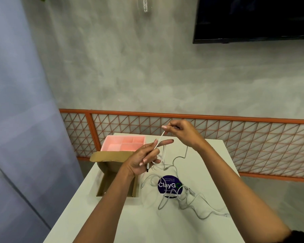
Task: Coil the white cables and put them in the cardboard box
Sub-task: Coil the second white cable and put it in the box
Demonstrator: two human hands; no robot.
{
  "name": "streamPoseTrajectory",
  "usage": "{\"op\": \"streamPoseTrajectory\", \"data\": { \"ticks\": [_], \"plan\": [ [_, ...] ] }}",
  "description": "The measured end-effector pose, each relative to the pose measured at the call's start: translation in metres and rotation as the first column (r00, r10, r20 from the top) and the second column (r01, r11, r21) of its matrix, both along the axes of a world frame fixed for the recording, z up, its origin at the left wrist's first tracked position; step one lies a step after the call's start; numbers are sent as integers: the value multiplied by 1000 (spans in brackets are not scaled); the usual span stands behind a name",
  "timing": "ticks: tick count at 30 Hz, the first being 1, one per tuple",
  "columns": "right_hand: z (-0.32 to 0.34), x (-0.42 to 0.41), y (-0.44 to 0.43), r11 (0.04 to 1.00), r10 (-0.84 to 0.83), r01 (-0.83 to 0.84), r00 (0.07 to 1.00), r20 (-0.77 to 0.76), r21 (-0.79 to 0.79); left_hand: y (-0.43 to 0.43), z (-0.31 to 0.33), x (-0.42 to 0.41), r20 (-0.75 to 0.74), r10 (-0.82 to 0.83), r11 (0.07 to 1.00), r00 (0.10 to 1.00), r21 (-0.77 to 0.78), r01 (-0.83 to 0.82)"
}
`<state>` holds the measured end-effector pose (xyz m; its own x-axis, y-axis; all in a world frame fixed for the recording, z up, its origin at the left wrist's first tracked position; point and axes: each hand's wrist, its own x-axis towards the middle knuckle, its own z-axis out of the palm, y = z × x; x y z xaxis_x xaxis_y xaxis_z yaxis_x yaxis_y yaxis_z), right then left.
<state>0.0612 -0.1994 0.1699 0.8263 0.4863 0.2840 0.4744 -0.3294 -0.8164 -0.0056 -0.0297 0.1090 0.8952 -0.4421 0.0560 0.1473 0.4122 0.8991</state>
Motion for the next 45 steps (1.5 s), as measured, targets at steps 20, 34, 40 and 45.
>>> {"op": "streamPoseTrajectory", "data": {
  "ticks": [20, 34, 40, 45],
  "plan": [
    [-26, -5, -3, 961, 278, -251, 854, -441, 118, 12, -8, 16, -31, -88, 947, 996, -313, 74],
    [-28, -4, 2, 972, 209, -131, 864, -457, 197, -7, -11, 21, -176, 163, 871, 971, -436, -225],
    [-24, -1, -3, 990, 126, -85, 907, -402, 117, -2, -7, 24, -113, 181, 907, 977, -365, -210],
    [-15, 5, -7, 981, -42, 87, 969, -245, 176, 4, -5, 20, -68, 75, 935, 995, -343, -94]
  ]
}}
